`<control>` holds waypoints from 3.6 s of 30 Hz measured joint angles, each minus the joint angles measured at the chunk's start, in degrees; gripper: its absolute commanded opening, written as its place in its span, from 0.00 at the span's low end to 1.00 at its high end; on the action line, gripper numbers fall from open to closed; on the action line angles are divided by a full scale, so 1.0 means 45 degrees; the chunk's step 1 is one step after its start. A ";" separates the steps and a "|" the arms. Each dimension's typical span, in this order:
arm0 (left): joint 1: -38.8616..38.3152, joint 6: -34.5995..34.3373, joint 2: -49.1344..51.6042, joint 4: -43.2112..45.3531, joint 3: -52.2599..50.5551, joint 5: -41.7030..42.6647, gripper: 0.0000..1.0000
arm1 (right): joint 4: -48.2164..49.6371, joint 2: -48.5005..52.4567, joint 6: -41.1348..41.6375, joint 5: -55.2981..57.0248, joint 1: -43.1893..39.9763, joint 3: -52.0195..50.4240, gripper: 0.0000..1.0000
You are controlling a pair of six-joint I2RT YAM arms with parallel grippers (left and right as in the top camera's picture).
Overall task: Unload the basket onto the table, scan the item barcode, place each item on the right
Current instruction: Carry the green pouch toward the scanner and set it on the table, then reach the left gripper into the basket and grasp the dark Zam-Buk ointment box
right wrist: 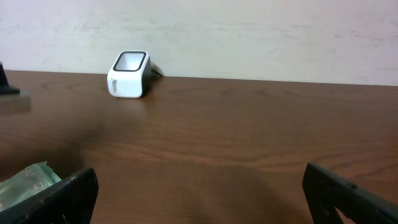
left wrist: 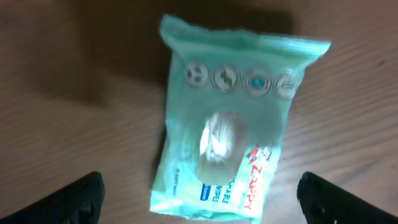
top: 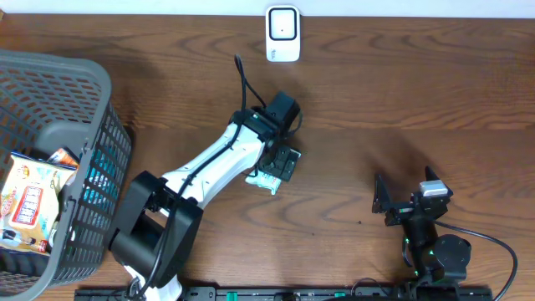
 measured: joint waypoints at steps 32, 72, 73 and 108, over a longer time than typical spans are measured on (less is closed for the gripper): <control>0.0602 -0.1073 0.0097 0.2934 -0.1511 -0.0146 0.55 | 0.0000 0.0000 0.0000 0.0000 0.0000 0.0000 0.99; 1.4469 -0.4643 -0.9321 -0.5479 0.1394 -0.3706 0.98 | 0.0000 0.0000 0.0000 0.0000 0.0000 0.0000 0.99; 1.4989 -0.4682 -0.9243 -0.5425 0.1107 -0.3570 0.98 | 0.0005 0.0000 0.0000 0.0000 0.0000 0.0000 0.99; 1.9302 -0.4954 -0.2050 -0.1812 -0.3288 -0.2579 0.98 | -0.0005 0.0000 0.0000 0.0000 0.0000 0.0000 0.99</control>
